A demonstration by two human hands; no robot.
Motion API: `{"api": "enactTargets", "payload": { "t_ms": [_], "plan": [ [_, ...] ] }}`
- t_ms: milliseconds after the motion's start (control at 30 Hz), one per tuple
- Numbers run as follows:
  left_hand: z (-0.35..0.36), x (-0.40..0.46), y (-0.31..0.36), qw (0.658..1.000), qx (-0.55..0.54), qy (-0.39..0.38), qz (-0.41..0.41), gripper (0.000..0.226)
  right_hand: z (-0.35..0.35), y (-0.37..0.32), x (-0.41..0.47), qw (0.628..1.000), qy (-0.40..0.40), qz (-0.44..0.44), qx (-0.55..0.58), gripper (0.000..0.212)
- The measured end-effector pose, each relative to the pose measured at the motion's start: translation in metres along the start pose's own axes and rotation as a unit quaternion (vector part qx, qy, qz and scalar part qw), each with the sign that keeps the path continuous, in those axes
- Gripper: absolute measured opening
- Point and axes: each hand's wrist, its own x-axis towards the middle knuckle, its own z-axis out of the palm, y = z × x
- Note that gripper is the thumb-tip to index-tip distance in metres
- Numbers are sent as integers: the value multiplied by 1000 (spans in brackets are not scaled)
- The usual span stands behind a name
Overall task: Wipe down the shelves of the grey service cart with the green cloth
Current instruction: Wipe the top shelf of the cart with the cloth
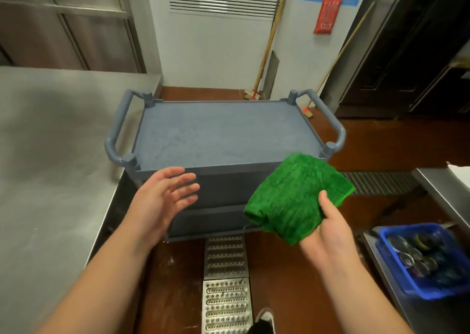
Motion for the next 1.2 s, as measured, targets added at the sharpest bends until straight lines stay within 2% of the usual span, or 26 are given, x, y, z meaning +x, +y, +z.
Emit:
{"api": "enactTargets", "payload": {
  "t_ms": [133, 367, 600, 700, 833, 1033, 1200],
  "plan": [
    [38, 61, -5, 1000, -6, 12, 1, 24, 3, -33, 60, 1000, -16, 13, -11, 58],
    [109, 152, -16, 997, -31, 63, -12, 23, 18, -100, 172, 993, -42, 92, -55, 55],
    [124, 214, -22, 994, -20, 99, -38, 21, 36, -98, 261, 985, -35, 144, -85, 52],
    [109, 247, -12, 992, -24, 118, -44, 20, 50, -84, 293, 987, -19, 137, -82, 58],
    [84, 297, 10, 993, -26, 105, -45, 19, 81, -61, 335, 989, 1, 113, -99, 58],
    [46, 379, 35, 994, -6, 68, -81, 19, 136, -22, 393, 987, 47, 2, -151, 25],
    [56, 436, 16, 987, 105, 31, -116, 18, 147, -21, 439, 965, 89, -52, -242, 13]
  ]
}}
